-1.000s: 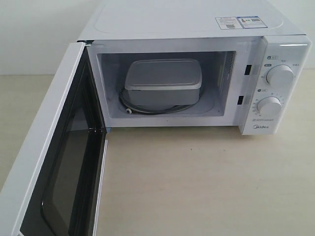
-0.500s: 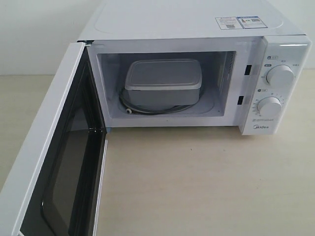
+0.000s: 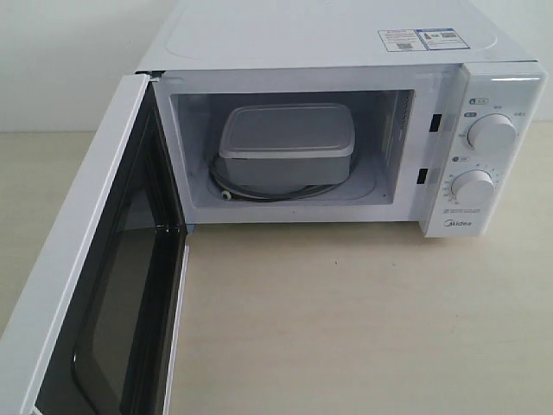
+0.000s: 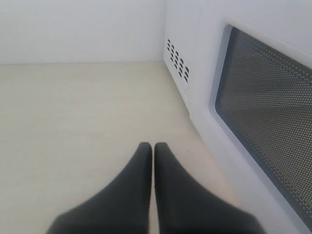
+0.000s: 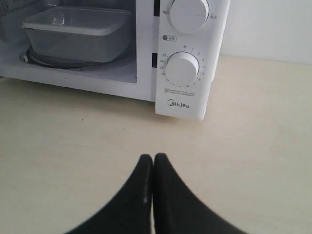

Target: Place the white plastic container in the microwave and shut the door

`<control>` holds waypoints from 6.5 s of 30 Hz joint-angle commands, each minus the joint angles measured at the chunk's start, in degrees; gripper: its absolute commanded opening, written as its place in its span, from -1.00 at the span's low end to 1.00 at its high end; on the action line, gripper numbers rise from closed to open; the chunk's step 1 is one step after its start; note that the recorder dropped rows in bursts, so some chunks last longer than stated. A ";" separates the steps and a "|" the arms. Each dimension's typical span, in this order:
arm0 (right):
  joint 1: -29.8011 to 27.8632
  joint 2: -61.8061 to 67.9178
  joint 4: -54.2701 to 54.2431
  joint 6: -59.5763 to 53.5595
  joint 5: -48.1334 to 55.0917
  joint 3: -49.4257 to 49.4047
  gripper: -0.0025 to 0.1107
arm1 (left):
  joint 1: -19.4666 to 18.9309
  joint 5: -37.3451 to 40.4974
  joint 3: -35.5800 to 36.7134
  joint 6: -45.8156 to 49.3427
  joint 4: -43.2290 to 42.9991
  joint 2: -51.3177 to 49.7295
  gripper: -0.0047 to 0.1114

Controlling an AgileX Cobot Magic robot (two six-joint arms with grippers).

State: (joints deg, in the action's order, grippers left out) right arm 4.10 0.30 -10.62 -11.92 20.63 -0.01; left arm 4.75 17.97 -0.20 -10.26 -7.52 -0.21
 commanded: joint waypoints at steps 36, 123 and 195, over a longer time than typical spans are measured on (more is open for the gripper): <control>-0.20 -0.30 0.46 0.54 -0.77 0.01 -0.96 | -0.13 8.63 -25.04 -3.04 18.52 0.21 -0.85; -0.20 -0.30 0.46 0.54 -0.77 0.01 -0.96 | 3.33 31.48 -50.83 104.53 92.43 -79.30 -0.85; -0.08 -0.30 -29.11 23.43 -31.72 0.01 -0.96 | 3.09 8.77 -33.67 66.56 72.73 -27.83 -0.85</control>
State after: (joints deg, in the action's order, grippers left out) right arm 4.10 0.30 -33.60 4.85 -4.17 -0.01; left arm 7.84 29.26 -35.44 57.40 64.33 -33.17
